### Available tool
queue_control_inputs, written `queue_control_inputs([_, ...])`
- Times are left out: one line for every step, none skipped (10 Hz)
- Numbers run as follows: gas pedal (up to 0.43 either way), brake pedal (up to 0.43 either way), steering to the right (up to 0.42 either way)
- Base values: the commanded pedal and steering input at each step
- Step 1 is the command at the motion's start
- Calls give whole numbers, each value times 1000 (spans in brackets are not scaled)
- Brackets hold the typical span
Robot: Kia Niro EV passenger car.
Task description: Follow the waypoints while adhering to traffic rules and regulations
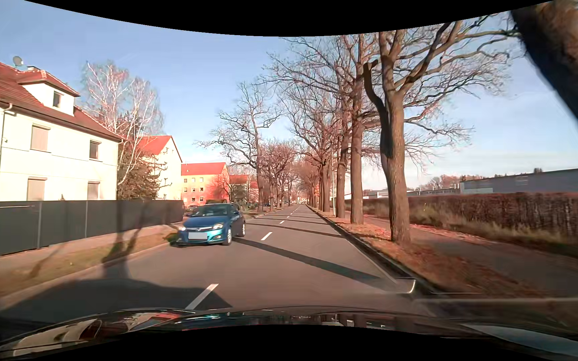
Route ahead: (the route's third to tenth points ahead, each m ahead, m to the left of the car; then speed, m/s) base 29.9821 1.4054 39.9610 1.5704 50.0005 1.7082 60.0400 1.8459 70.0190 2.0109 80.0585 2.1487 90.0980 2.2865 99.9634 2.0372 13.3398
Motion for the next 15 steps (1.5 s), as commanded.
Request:
queue_control_inputs([110, 0, 0])
queue_control_inputs([110, 0, 0])
queue_control_inputs([98, 0, -2])
queue_control_inputs([98, 0, -3])
queue_control_inputs([98, 0, -3])
queue_control_inputs([98, 0, -3])
queue_control_inputs([98, 0, -3])
queue_control_inputs([98, 0, -3])
queue_control_inputs([98, 0, -3])
queue_control_inputs([98, 0, -3])
queue_control_inputs([98, 0, -3])
queue_control_inputs([98, 0, -3])
queue_control_inputs([98, 0, -3])
queue_control_inputs([98, 0, -3])
queue_control_inputs([98, 0, -4])
